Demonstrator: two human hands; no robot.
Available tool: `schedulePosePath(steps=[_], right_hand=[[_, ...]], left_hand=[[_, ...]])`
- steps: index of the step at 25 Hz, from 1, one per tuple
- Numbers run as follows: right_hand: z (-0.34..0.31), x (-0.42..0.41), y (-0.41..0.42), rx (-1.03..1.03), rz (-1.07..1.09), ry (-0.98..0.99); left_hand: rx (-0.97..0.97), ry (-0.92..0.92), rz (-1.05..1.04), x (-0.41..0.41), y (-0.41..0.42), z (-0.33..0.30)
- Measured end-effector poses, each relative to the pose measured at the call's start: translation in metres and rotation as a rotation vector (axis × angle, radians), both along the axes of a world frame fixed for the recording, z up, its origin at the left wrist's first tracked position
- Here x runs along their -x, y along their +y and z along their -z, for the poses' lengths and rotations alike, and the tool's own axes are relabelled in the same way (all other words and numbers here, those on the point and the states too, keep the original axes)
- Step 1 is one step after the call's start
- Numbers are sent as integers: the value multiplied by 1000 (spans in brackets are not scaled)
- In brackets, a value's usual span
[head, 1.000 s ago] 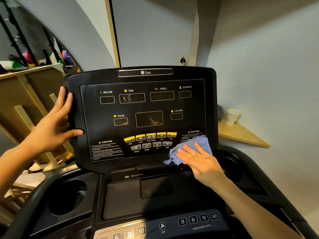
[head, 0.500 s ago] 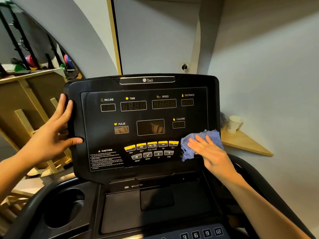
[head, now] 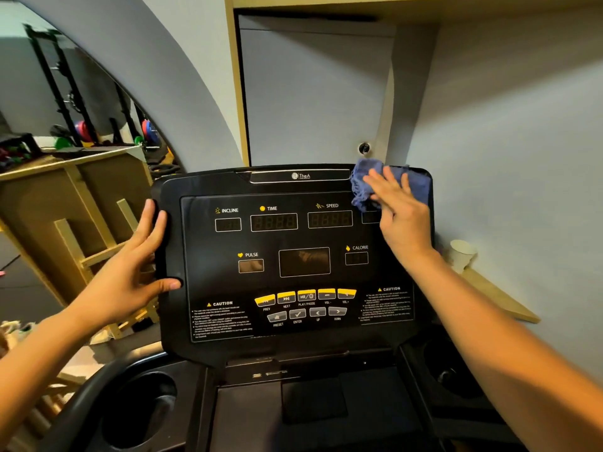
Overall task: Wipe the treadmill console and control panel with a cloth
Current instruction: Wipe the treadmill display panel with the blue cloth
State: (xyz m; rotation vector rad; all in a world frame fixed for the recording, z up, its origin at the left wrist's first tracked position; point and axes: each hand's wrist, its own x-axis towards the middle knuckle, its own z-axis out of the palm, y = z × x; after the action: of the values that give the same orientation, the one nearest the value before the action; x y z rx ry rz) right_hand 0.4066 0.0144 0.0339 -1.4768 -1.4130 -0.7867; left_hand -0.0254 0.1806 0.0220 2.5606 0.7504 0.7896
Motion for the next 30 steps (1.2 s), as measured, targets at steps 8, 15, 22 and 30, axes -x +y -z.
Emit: schedulePosePath(steps=[8, 15, 22, 30], right_hand=[[-13, 74, 58, -70, 25, 66], [-17, 173, 110, 15, -61, -27], [7, 244, 135, 66, -207, -135], [76, 275, 108, 236, -331, -325]], left_hand=[[45, 10, 39, 3, 0, -4], [-16, 9, 14, 9, 1, 1], [31, -26, -42, 21, -1, 14], [55, -14, -118, 37, -13, 19]])
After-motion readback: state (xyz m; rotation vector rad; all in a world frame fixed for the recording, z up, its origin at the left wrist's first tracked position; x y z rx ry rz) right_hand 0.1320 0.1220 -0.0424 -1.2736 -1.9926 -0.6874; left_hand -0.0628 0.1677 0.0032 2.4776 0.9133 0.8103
